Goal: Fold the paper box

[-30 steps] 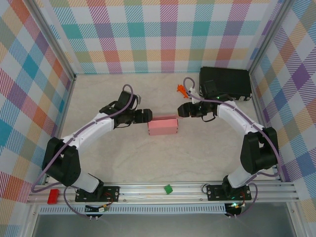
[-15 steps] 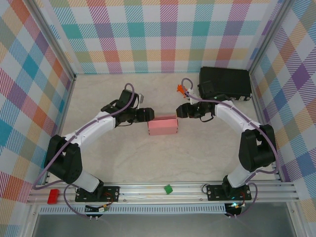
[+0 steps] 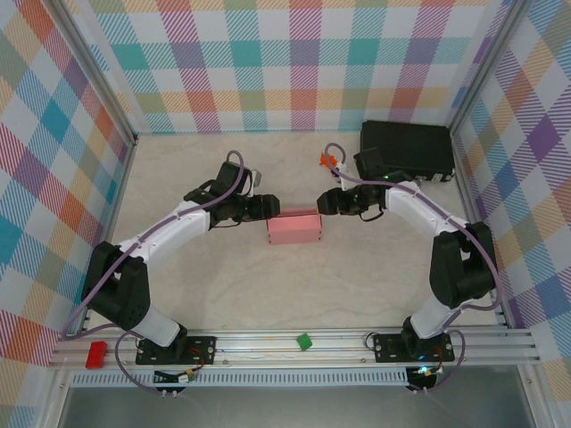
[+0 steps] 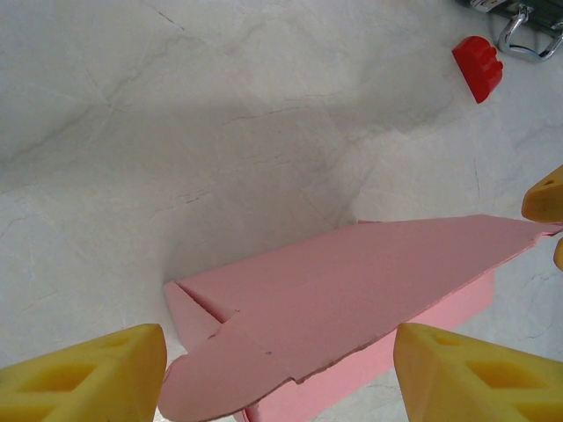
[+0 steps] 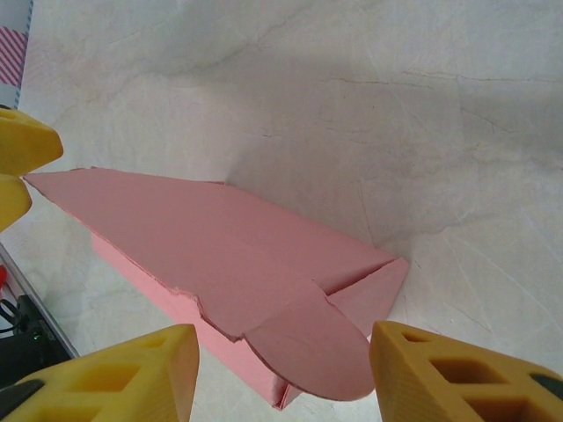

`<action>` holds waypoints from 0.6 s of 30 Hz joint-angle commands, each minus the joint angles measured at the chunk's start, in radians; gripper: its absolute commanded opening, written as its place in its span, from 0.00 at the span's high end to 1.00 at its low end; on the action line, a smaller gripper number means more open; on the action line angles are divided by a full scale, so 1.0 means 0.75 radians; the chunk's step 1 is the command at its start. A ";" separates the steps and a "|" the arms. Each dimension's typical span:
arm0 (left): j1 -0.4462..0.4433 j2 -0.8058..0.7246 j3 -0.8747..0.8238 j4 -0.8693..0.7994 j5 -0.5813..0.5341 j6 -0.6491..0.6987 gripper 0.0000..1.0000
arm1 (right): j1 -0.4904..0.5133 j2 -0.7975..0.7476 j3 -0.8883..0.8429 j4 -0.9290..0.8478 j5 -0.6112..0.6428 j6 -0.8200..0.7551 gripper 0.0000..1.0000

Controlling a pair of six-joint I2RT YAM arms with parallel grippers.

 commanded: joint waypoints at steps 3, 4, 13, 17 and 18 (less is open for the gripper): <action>0.002 -0.024 0.018 -0.022 0.030 0.001 0.31 | 0.010 -0.019 0.020 -0.038 0.003 -0.014 0.45; 0.002 -0.026 0.017 -0.025 0.036 0.001 0.31 | 0.010 -0.024 0.020 -0.040 0.002 -0.014 0.45; 0.003 -0.051 -0.003 -0.050 0.048 0.008 0.29 | 0.010 -0.047 0.010 -0.053 0.026 -0.014 0.48; 0.002 -0.071 -0.024 -0.034 0.057 -0.002 0.30 | 0.010 -0.045 0.007 -0.052 0.021 -0.013 0.50; 0.001 -0.071 -0.026 -0.036 0.059 -0.004 0.31 | 0.010 -0.044 0.005 -0.051 0.021 -0.010 0.51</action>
